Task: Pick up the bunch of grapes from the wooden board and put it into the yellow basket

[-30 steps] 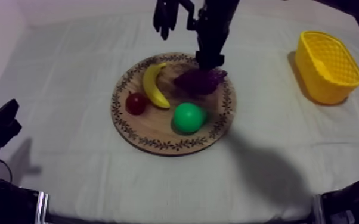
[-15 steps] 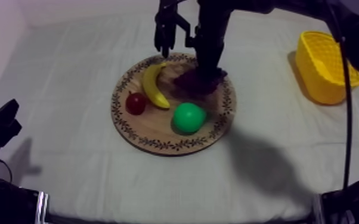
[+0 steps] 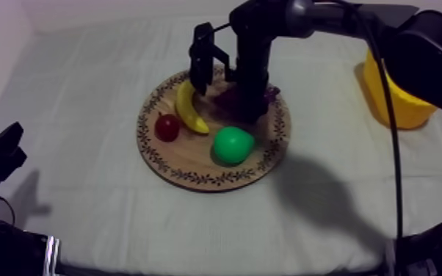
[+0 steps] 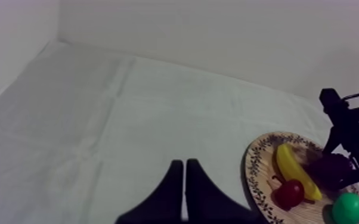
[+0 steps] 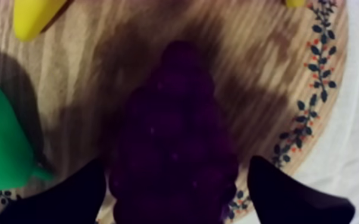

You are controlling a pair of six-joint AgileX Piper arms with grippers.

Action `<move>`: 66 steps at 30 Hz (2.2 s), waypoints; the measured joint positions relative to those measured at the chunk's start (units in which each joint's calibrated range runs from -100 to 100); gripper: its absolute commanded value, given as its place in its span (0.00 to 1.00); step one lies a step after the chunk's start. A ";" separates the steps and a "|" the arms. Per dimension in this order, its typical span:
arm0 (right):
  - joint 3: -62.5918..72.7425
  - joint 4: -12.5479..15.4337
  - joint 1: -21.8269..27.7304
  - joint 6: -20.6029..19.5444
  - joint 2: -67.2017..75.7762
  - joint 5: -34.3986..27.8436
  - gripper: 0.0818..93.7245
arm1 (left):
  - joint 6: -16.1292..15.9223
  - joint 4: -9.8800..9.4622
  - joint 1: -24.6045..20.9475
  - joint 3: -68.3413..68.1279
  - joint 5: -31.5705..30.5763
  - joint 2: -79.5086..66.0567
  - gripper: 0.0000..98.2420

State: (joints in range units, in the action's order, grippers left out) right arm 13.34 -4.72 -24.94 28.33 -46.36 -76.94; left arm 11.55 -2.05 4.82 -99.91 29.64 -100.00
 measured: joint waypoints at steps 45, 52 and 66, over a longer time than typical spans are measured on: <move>-13.04 -4.94 11.44 -17.38 31.47 12.61 0.31 | 0.00 0.00 0.00 0.00 0.00 0.00 0.00; -17.32 -6.31 16.53 -20.04 36.84 14.14 0.32 | 0.00 0.00 0.00 0.00 0.00 0.00 0.00; -20.99 -8.94 27.20 -24.49 39.25 18.19 0.32 | 0.00 0.00 0.00 0.00 0.08 0.00 0.00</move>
State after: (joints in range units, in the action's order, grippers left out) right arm -7.65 -13.66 2.26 3.84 -7.11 -58.76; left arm 11.55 -2.05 4.82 -99.91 29.72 -100.00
